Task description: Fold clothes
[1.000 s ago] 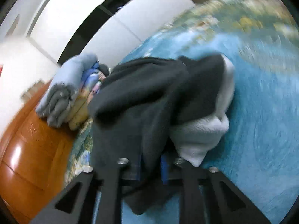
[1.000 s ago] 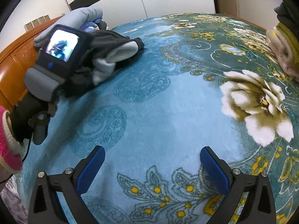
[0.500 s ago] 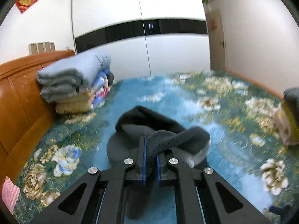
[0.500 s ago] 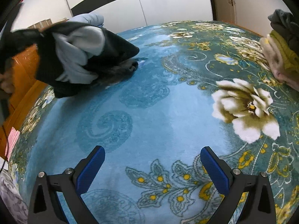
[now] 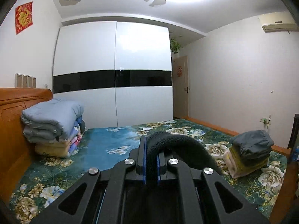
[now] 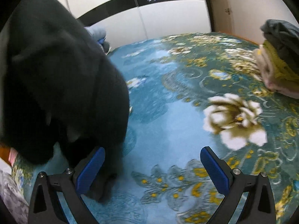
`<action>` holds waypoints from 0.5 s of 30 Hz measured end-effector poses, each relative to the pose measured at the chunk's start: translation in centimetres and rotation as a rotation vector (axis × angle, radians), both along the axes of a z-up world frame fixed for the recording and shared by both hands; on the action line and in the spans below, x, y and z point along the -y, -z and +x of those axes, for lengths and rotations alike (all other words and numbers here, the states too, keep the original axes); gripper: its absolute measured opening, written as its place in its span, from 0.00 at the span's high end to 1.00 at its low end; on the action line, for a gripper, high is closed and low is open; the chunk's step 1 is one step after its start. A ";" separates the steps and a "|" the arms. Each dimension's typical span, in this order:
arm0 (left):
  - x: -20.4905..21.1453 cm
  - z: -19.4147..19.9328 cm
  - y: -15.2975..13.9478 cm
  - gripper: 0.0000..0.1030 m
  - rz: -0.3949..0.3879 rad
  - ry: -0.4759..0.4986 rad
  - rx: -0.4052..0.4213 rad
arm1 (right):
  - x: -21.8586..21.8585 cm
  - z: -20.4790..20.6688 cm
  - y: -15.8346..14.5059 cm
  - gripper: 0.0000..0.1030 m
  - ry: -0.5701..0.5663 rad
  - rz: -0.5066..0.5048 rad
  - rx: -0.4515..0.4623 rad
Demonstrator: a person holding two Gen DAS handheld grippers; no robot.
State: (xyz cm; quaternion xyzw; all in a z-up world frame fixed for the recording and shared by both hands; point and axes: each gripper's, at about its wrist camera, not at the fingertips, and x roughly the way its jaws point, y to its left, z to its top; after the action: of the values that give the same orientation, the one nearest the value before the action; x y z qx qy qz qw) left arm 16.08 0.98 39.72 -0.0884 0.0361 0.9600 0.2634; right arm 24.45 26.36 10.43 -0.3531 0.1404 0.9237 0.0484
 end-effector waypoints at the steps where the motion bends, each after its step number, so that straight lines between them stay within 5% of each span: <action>1: -0.8 -0.6 0.4 0.92 -0.016 0.005 0.023 | -0.7 0.4 -0.2 0.00 0.022 -0.005 -0.009; 4: -4.0 -3.4 3.6 0.92 -0.072 0.022 0.130 | -2.8 1.4 -0.3 0.00 0.090 -0.024 -0.011; 10: -10.4 -12.0 14.9 0.92 -0.153 -0.002 0.490 | -6.0 3.6 1.0 0.00 0.195 -0.063 0.029; 15: -12.9 -13.7 21.7 0.90 -0.266 -0.051 0.616 | -7.4 5.0 1.5 0.00 0.238 -0.066 0.049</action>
State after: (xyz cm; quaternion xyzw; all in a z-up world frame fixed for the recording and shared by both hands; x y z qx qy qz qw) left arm 2.35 13.92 17.98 -0.4086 0.0776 0.8814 0.2239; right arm 29.40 33.77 8.91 -0.3579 0.2105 0.8974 0.1496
